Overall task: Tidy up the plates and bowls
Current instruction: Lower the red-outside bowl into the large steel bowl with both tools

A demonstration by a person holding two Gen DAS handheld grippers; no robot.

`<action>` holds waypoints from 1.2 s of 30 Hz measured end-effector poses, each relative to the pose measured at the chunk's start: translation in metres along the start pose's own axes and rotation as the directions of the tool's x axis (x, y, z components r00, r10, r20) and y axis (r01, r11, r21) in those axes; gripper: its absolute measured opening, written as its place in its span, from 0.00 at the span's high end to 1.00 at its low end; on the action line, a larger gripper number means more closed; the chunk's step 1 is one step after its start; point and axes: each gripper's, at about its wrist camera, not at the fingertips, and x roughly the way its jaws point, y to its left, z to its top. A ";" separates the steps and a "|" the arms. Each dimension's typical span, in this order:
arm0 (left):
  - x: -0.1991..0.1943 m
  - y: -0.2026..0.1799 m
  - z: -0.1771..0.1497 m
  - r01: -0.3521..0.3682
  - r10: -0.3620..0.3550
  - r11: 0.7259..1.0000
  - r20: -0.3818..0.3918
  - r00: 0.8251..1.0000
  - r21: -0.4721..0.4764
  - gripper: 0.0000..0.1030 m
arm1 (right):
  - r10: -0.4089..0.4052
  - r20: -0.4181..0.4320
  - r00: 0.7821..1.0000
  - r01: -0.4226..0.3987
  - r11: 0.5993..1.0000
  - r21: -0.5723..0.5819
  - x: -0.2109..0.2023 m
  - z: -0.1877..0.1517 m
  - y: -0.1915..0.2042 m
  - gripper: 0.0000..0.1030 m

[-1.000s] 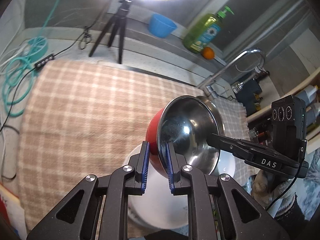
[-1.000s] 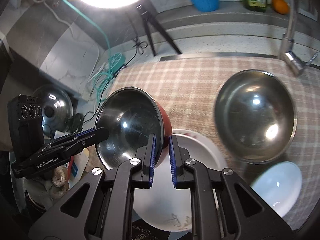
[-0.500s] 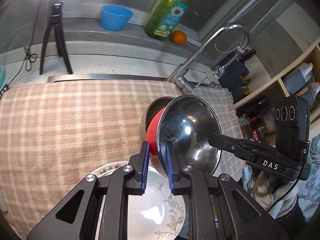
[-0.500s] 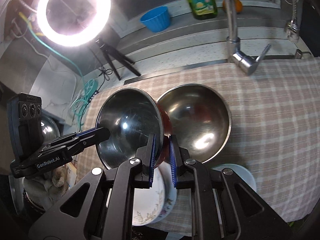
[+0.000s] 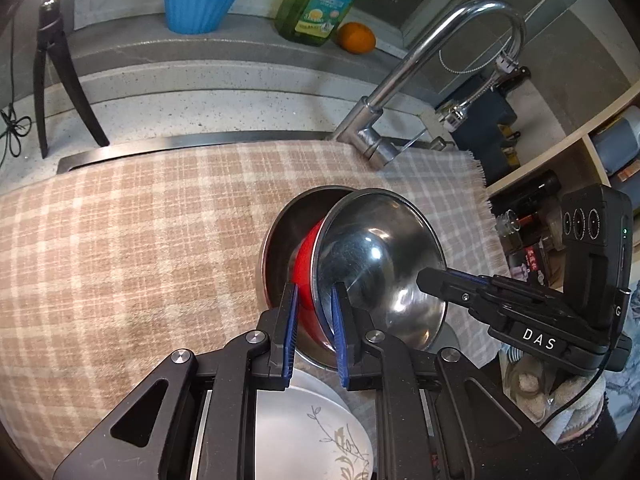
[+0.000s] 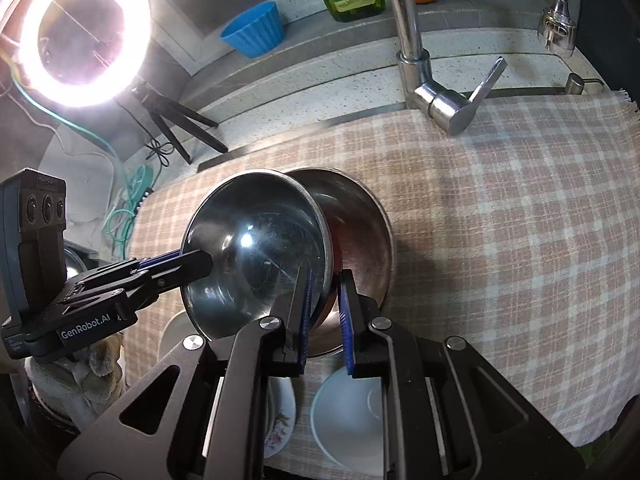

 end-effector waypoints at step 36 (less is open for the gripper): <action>0.036 -0.011 0.008 -0.134 0.142 0.986 -0.080 0.987 0.100 0.85 | -0.077 -0.074 0.994 0.076 0.997 -0.023 0.035 0.009 -0.009 0.85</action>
